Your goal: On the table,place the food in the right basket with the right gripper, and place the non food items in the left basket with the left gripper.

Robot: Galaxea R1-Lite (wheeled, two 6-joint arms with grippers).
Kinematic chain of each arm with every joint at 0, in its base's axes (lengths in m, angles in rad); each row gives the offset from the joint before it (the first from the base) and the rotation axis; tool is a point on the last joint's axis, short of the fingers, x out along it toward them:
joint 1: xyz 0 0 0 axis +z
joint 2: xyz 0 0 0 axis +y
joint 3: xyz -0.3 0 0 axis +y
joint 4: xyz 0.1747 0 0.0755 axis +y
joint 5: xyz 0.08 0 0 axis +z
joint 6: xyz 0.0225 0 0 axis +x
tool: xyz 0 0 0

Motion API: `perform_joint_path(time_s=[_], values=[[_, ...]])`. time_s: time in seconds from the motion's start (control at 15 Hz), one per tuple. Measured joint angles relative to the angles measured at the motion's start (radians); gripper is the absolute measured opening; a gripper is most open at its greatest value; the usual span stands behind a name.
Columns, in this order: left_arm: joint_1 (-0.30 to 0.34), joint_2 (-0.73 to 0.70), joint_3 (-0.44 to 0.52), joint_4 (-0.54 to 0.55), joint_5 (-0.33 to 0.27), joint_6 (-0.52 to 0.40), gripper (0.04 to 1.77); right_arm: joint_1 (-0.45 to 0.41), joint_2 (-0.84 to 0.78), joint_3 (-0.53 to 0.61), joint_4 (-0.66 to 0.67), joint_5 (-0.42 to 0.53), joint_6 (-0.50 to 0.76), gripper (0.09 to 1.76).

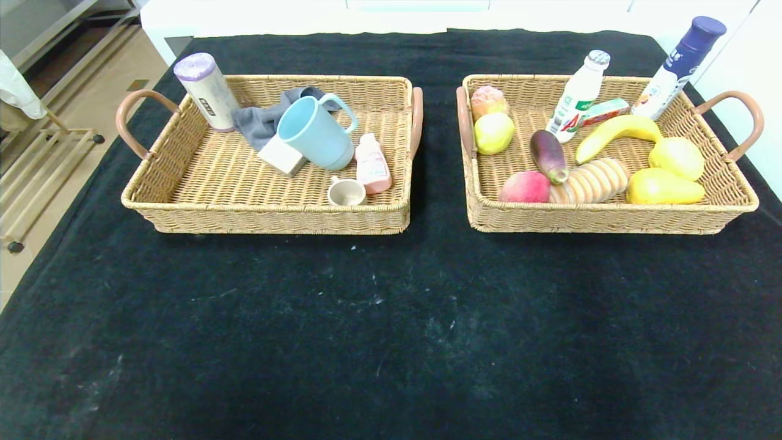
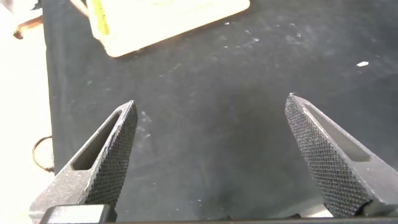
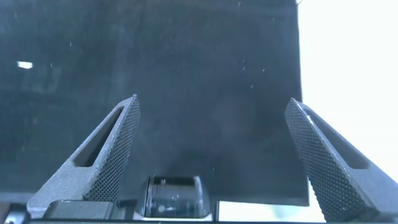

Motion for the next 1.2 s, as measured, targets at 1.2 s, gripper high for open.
perform_joint_path(time_s=[1.2], values=[[0.007, -0.164, 0.943, -0.732, 0.094, -0.046, 1.72, 0.011, -0.144, 0.916, -0.942, 0.021, 0.16, 1.7]])
